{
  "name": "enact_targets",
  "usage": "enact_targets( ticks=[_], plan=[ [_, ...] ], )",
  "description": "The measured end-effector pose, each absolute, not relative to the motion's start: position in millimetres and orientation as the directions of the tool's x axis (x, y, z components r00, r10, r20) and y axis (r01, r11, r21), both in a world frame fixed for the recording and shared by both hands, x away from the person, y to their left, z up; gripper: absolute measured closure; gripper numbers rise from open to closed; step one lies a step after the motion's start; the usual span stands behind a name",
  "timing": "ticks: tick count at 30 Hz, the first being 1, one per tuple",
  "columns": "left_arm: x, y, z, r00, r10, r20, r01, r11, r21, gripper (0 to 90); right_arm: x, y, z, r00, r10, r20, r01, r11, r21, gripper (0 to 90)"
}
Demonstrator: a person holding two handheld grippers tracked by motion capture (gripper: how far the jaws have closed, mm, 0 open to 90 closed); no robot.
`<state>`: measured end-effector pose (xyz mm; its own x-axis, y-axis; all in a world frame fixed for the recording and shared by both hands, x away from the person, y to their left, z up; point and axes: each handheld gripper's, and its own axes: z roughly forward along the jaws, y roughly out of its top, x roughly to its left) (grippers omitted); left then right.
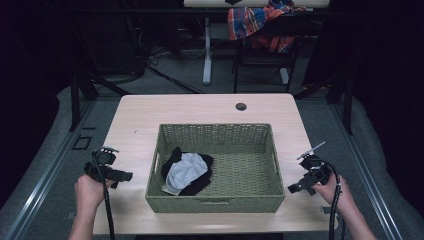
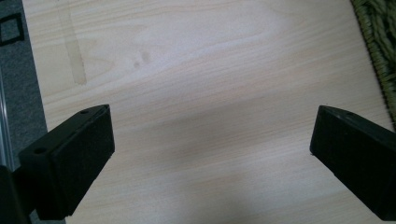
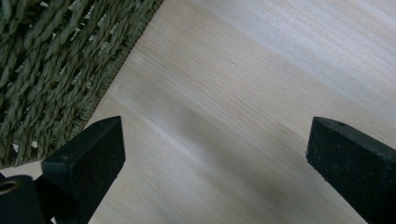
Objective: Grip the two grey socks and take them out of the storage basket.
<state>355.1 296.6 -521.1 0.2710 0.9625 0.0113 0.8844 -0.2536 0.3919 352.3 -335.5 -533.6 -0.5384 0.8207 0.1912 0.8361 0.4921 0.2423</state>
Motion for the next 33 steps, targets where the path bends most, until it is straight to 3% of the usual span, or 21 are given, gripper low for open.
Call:
enact_targets(
  ticks=[14, 19, 33],
  plan=[
    [358, 292, -515, 0.309, 0.951, 0.025, 0.866, -0.293, 0.405, 0.2, 363, -331, -537, -0.536, 0.816, 0.216, 0.836, 0.476, 0.273, 4.4],
    [357, 287, -506, 0.315, 0.949, 0.02, 0.86, -0.294, 0.417, 0.2, 364, -331, -539, -0.546, 0.812, 0.206, 0.832, 0.498, 0.244, 4.4],
    [350, 272, -463, 0.323, 0.946, 0.043, 0.828, -0.304, 0.47, 0.2, 361, -334, -537, -0.537, 0.813, 0.223, 0.838, 0.483, 0.254, 4.6]
  ],
)
